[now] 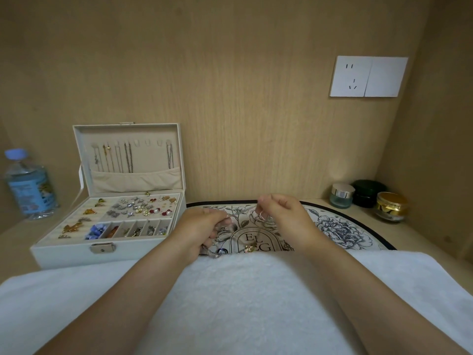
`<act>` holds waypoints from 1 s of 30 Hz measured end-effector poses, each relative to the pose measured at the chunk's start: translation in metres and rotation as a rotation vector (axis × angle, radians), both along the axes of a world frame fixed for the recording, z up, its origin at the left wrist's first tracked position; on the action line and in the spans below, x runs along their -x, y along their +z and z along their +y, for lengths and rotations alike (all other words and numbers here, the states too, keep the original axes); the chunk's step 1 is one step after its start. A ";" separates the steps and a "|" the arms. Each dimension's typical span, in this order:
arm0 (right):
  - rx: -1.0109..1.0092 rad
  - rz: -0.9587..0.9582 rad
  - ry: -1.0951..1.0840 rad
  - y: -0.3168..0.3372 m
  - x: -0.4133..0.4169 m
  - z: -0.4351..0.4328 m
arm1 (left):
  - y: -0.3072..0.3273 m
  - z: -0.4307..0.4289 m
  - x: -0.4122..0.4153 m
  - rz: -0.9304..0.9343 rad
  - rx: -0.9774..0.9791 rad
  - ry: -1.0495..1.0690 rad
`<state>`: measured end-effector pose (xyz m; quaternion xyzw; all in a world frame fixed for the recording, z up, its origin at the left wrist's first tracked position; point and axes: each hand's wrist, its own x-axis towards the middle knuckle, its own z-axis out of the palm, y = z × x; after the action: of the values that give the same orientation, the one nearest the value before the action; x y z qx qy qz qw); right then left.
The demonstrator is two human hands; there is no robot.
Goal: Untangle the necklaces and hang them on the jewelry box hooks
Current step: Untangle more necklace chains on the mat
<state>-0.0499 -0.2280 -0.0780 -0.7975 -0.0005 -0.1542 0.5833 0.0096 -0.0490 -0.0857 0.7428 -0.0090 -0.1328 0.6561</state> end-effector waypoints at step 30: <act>0.580 0.183 -0.421 -0.013 -0.021 -0.056 | -0.036 -0.006 -0.027 -0.659 -0.591 -0.079</act>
<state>-0.0292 -0.2842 -0.0910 -0.9228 0.1720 -0.1924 0.2862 0.0362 -0.0555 -0.1219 0.9003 -0.2074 0.0893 0.3722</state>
